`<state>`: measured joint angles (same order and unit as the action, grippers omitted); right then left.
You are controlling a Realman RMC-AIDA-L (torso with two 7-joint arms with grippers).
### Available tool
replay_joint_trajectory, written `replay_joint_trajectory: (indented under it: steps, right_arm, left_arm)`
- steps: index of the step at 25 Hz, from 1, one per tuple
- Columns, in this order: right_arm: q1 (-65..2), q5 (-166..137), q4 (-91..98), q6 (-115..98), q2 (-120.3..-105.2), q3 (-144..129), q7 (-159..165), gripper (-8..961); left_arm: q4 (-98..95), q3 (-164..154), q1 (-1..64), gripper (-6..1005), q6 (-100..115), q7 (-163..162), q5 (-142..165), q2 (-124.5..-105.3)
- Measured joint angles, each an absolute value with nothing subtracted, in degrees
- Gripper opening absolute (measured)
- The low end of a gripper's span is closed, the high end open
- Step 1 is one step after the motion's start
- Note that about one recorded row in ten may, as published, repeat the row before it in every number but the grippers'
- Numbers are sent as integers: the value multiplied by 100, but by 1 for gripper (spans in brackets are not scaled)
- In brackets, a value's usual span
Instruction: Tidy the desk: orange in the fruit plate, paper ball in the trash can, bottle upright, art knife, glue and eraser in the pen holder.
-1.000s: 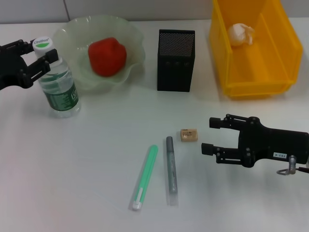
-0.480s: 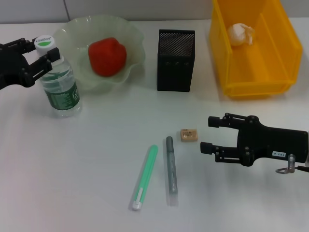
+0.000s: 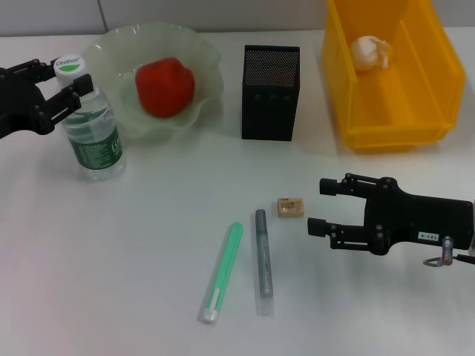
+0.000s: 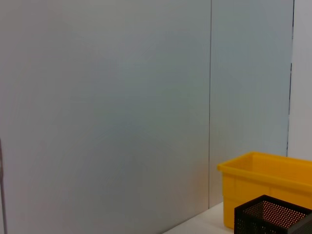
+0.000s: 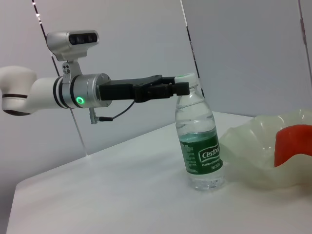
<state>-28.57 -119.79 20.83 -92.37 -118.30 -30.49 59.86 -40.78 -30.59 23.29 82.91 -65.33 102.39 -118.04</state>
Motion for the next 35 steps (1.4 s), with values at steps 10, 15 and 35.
replay_joint_trajectory:
  steps: [10, 15, 35]
  right_arm:
    - [-2855, -11979, 2083, -9237, -11830, -3049, 5985, 775]
    - [-2840, -11979, 2082, -9241, -11830, -3049, 5985, 774]
    - [-2831, -11980, 2083, -9281, -11830, -3049, 5985, 774]
  left_arm:
    - [-4077, -3067, 2339, 600, 8299, -6504, 10242, -11804]
    - [-4017, -3055, 2338, 604, 8323, -6381, 10238, -11809]
    - [-4008, -3024, 2338, 622, 8348, -6412, 10178, -11822]
